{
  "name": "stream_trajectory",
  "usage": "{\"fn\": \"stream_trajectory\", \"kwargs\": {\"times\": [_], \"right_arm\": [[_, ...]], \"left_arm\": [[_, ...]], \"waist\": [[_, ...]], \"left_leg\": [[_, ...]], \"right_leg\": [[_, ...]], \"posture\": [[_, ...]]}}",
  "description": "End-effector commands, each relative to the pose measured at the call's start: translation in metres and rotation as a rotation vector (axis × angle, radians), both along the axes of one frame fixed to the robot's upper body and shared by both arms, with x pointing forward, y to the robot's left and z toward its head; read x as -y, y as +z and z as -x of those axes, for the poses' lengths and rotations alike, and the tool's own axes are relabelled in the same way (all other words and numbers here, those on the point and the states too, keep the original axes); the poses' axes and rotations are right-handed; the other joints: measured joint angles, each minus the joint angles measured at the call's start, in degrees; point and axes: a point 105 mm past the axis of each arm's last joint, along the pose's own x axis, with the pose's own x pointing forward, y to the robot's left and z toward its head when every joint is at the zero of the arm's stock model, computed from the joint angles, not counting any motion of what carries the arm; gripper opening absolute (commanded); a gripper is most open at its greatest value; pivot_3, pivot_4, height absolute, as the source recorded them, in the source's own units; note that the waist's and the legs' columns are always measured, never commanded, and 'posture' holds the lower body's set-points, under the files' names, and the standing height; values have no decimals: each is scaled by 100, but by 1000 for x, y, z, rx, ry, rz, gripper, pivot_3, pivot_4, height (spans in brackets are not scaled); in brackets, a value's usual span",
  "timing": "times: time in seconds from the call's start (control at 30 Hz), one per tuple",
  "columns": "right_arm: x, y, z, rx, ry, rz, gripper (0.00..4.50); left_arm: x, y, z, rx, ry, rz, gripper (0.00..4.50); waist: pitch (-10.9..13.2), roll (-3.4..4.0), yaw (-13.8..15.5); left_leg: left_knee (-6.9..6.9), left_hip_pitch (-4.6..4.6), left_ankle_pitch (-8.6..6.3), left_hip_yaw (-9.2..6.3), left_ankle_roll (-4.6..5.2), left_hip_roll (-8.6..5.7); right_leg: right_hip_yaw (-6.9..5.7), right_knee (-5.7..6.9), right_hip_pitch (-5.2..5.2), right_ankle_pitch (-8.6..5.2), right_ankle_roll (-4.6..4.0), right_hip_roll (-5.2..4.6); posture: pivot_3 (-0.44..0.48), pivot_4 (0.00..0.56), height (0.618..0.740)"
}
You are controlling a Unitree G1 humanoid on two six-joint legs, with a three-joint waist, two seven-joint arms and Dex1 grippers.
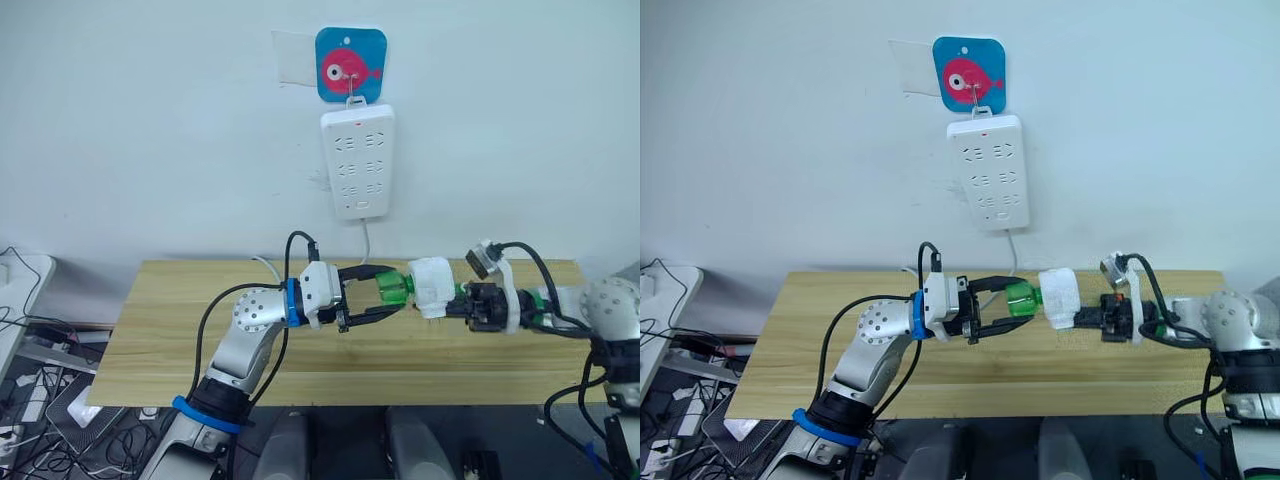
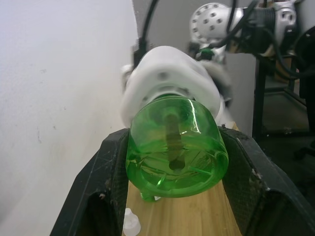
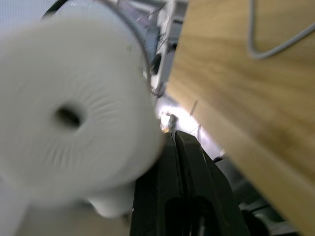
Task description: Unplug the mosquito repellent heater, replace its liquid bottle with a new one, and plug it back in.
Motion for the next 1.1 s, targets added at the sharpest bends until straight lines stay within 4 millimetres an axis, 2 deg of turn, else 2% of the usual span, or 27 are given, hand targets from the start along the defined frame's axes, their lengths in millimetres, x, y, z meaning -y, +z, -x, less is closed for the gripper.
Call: {"fn": "stream_trajectory", "kwargs": {"times": [0.03, 0.13, 0.33, 0.43, 0.53, 0.6, 0.7, 0.87, 0.97, 1.1], "right_arm": [[0, 24, 14, 44, 56, -49, 37], [0, 38, 18, 77, 79, -74, 37], [-5, 73, 11, 158, 111, -107, 37], [-9, 89, 2, 208, 100, -111, 37], [-14, 96, -12, 249, 58, -97, 37], [-19, 93, -25, 273, 6, -55, 37], [-22, 75, -45, 310, -79, 60, 37], [-13, 51, -67, 340, -166, 165, 37], [-7, 37, -72, 328, -180, 189, 37], [-1, 18, -66, 273, -159, 195, 37]], "left_arm": [[0, 10, -2, 37, 9, 27, 2251], [0, 9, -2, 39, 3, 21, 2251], [4, 7, -2, 40, -18, 12, 2251], [5, 8, -2, 41, -24, 12, 2251], [6, 7, -2, 42, -30, 10, 2251], [6, 6, 0, 41, -36, 9, 2251], [7, 5, 2, 40, -45, 8, 2251], [7, 6, 5, 39, -51, 11, 2251], [6, 8, 7, 36, -49, 20, 2251], [5, 9, 9, 34, -43, 29, 2251]], "waist": [[0, 0, -12], [0, 0, -15], [0, 0, -52], [0, 0, -64], [0, 0, -99], [0, 0, -126], [0, 0, -141], [-1, 1, -149], [0, 1, -149], [0, 0, -147]], "left_leg": [[1, 0, 0, 1, 0, 0], [1, 2, 0, 1, 0, 2], [1, 2, 0, 7, 0, 2], [1, 2, 0, 5, 0, 2], [0, 0, 0, 6, 0, 3], [1, -1, 0, 8, 0, 3], [1, 0, 0, 5, 0, 3], [1, -3, 0, 7, 0, 2], [1, -3, 0, 6, 0, 3], [1, -3, 0, 5, 0, 3]], "right_leg": [[1, 0, 0, 2, -2, 0], [0, 1, 1, 2, -2, 4], [3, 1, 0, 2, -2, 4], [1, 0, 1, 2, -2, 5], [2, -1, 0, 2, -2, 5], [4, -1, -1, 2, -3, 4], [1, 1, -1, 2, -3, 4], [3, 1, -5, 2, -2, 4], [3, 2, -6, 2, -3, 4], [3, 2, -6, 3, -3, 4]], "posture": [[-126, 215, 740], [-136, 214, 740], [-156, 214, 740], [-163, 213, 740], [-164, 211, 740], [-165, 210, 740], [-158, 210, 740], [-143, 211, 740], [-133, 213, 740], [-123, 217, 740]]}}
